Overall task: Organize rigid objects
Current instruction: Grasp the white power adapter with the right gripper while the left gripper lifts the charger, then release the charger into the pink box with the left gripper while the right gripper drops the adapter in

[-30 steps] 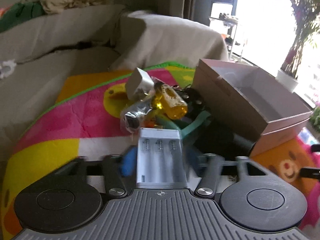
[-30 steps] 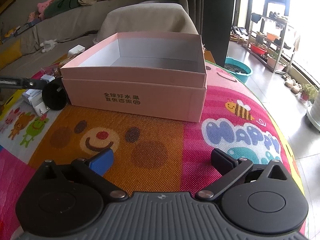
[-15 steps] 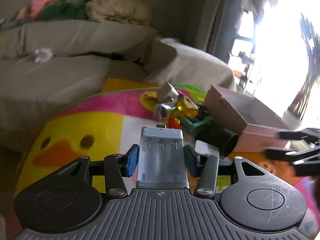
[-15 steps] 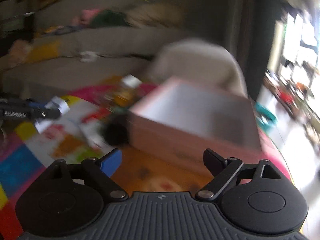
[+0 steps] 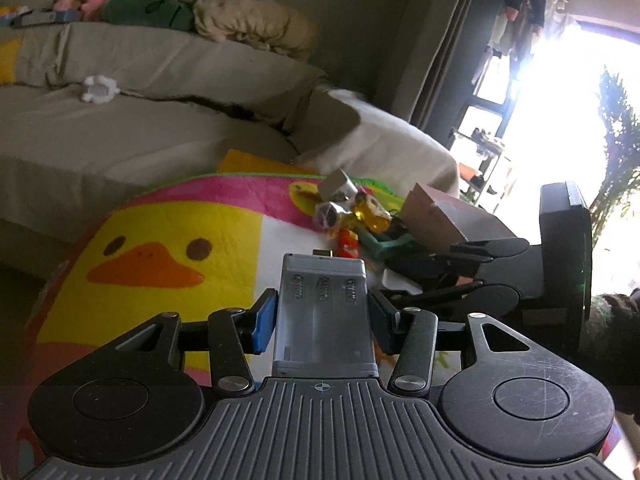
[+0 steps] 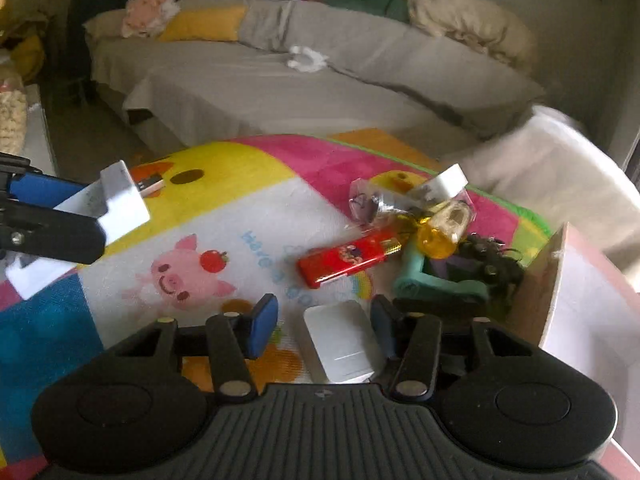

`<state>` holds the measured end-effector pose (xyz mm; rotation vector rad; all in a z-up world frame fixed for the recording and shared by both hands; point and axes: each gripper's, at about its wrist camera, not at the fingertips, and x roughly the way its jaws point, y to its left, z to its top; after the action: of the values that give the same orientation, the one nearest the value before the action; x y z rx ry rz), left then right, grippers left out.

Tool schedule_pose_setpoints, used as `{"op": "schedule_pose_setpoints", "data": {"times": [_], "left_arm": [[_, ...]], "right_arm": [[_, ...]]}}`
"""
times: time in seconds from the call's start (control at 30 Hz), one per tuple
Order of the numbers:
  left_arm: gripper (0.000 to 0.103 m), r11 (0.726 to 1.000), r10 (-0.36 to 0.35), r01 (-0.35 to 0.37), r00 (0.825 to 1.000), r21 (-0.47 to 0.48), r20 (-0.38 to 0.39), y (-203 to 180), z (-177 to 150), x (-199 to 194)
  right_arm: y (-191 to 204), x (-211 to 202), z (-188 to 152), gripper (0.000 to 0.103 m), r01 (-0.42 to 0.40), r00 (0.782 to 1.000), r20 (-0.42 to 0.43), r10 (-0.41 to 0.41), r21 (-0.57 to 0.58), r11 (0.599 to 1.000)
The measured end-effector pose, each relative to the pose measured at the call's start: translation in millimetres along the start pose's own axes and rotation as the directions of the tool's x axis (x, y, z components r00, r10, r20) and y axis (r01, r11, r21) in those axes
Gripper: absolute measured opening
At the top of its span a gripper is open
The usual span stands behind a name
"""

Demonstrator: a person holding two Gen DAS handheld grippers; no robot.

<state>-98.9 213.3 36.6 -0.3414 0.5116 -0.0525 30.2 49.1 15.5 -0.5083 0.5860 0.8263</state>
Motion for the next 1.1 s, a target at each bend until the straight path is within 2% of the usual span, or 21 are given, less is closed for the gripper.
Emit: {"op": "schedule_pose_setpoints", "data": {"times": [0.07,0.13,0.17,0.23,0.37,0.53,0.63,0.73,0.8,0.87,0.97,1.03,1.1], "left_arm": [[0.054,1.0,-0.012,0.012,1.0,-0.006,-0.009,-2,-2,0],[0.054,1.0,-0.023,0.023,1.0,-0.001,-0.021,-7,-3,1],[0.054,1.0,-0.024,0.025,0.999,0.005,-0.027,-10,-4,1],[0.054,0.999,-0.028,0.029,0.999,0.019,-0.046,-18,-6,1],[0.054,0.994,-0.056,0.067,0.991,0.089,-0.118,-46,-14,-1],[0.054,0.972,-0.147,0.172,0.976,0.16,-0.158,-96,-5,4],[0.054,0.944,-0.195,0.217,0.974,0.247,-0.112,-139,23,17],[0.054,0.93,-0.218,0.22,0.975,0.293,-0.041,-175,55,42],[0.054,0.938,-0.208,0.204,0.978,0.28,-0.015,-197,75,77],[0.054,0.952,-0.165,0.178,0.984,0.249,-0.072,-210,87,118],[0.054,0.971,-0.113,0.144,0.98,0.191,-0.167,-216,85,168],[0.052,0.978,-0.094,0.124,0.98,0.166,-0.177,-207,78,179],[0.052,0.982,-0.113,0.132,0.984,0.133,-0.138,-196,72,171]], "right_arm": [[0,-5,-1,0.05,-0.008,1.0,-0.011,0.008,0.014,1.0],[-2,-15,-8,0.049,-0.05,0.998,-0.027,0.052,0.045,0.998],[-2,-19,-13,0.041,-0.07,0.997,-0.038,0.073,0.059,0.996],[-1,-31,-22,0.033,-0.077,0.996,-0.048,0.081,0.084,0.993],[-8,-63,-44,0.033,-0.068,0.996,-0.051,0.077,0.159,0.985],[-30,-126,-81,0.033,0.001,1.0,0.016,-0.005,0.241,0.97],[-47,-162,-107,0.033,0.07,0.995,0.046,-0.088,0.305,0.95],[-62,-185,-130,0.033,0.145,0.982,0.06,-0.177,0.346,0.927],[-68,-193,-144,0.033,0.188,0.972,0.066,-0.226,0.361,0.914],[-75,-201,-157,0.033,0.201,0.966,0.072,-0.247,0.391,0.898],[-81,-205,-169,0.033,0.204,0.962,0.079,-0.263,0.432,0.879],[-86,-207,-175,0.033,0.213,0.958,0.081,-0.276,0.446,0.869],[-90,-208,-178,0.033,0.217,0.955,0.084,-0.284,0.455,0.864]]}}
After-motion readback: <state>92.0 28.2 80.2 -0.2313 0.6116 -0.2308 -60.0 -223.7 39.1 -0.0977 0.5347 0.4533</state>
